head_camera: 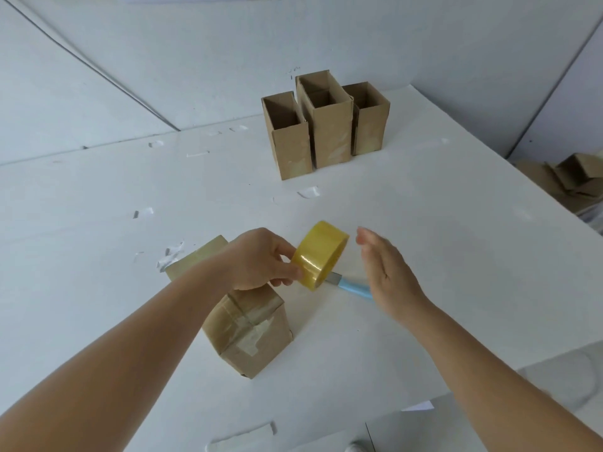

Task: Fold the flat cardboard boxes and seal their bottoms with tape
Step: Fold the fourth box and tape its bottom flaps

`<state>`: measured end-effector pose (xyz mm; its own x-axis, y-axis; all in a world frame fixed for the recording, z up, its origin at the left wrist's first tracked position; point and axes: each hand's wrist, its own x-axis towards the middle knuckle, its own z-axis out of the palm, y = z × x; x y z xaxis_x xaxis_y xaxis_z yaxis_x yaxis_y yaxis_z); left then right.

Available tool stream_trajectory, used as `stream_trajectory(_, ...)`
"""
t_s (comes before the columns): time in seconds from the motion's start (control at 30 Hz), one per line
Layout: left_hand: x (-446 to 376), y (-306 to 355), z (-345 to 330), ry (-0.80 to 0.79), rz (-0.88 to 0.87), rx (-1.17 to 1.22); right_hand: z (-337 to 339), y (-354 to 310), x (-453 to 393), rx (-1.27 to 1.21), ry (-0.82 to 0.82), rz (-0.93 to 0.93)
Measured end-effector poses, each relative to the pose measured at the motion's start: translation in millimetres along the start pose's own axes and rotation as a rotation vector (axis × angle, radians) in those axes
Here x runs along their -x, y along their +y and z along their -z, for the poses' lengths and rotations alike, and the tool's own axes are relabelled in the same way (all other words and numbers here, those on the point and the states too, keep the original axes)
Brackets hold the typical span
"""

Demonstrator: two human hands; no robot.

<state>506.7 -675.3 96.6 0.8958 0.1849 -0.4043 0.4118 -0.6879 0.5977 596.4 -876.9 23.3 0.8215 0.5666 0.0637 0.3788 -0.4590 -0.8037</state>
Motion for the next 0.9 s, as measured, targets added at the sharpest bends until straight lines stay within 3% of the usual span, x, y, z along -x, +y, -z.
stream_trajectory(0.17, 3, 1, -3, 0.039, -0.001, 0.041, -24, 53, 22, 0.497, -0.248, 0.018)
stream_trajectory(0.3, 5, 2, -4, 0.055, 0.007, 0.054, -32, 57, 28, 0.635, -0.184, 0.032)
stream_trajectory(0.57, 7, 1, -8, 0.107, 0.013, 0.051, -25, 39, 44, 0.514, -0.217, -0.050)
stream_trajectory(0.9, 9, -1, -11, 0.181, -0.036, 0.122, 11, 28, 71, 0.329, -0.046, -0.188)
